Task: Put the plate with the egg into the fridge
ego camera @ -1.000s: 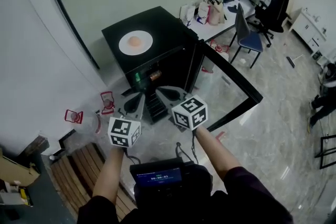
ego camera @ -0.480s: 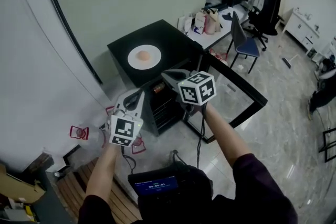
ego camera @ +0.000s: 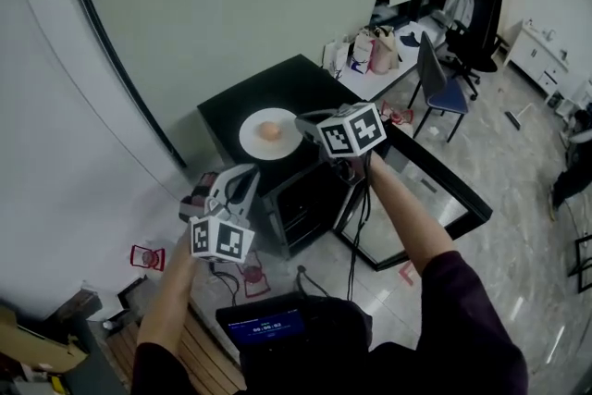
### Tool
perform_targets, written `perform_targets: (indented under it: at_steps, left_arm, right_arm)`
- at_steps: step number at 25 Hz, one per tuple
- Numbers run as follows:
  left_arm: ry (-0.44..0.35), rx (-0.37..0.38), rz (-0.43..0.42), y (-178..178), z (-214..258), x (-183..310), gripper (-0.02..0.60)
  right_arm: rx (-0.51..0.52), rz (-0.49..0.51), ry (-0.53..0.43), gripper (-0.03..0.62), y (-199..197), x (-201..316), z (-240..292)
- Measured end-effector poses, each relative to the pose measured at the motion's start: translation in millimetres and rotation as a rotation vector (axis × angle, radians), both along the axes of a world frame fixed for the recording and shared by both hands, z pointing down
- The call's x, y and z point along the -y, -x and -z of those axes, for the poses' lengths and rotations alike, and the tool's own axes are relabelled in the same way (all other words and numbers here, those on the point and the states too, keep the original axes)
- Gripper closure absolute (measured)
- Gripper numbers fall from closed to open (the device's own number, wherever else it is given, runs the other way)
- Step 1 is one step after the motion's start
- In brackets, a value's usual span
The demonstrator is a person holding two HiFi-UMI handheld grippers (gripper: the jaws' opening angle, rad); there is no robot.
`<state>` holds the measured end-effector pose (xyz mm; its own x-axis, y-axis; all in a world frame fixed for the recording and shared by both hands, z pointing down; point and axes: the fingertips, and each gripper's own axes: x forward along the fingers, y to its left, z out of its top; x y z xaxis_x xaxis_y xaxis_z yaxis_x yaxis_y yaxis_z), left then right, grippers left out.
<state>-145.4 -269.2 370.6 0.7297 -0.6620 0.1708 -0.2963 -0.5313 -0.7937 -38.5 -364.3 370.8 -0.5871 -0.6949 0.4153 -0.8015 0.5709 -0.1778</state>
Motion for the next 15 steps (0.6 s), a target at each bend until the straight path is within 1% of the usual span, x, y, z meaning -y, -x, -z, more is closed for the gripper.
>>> perform_targets:
  at_steps: [4, 6, 7, 9, 10, 11, 12, 15]
  left_arm:
    - [-0.115, 0.139, -0.067, 6, -4, 15, 0.571]
    - [-0.152, 0.2, -0.105, 14, -9, 21, 0.569]
    - [-0.162, 0.22, -0.122, 19, -11, 23, 0.569]
    - [-0.178, 0.251, -0.155, 31, -16, 25, 0.568]
    - [-0.188, 0.27, -0.17, 37, -19, 26, 0.553]
    - [-0.199, 0.293, -0.183, 42, -23, 28, 0.524]
    - [-0.21, 0.316, -0.193, 46, -28, 29, 0.509]
    - [-0.24, 0.346, -0.212, 53, -36, 35, 0.497]
  right_arm:
    - [-0.057, -0.005, 0.044, 0.583, -3, 25, -6]
    - [-0.102, -0.003, 0.076, 0.582, 1, 32, -11]
    - [-0.134, 0.0, 0.092, 0.582, 5, 34, -13]
    - [-0.197, 0.01, 0.125, 0.532, 12, 35, -15]
    - [-0.216, 0.001, 0.144, 0.514, 13, 37, -17]
    - [-0.228, -0.023, 0.165, 0.514, 10, 41, -21]
    - [-0.237, -0.051, 0.187, 0.513, 6, 44, -25]
    - [-0.263, -0.098, 0.25, 0.513, -2, 51, -35]
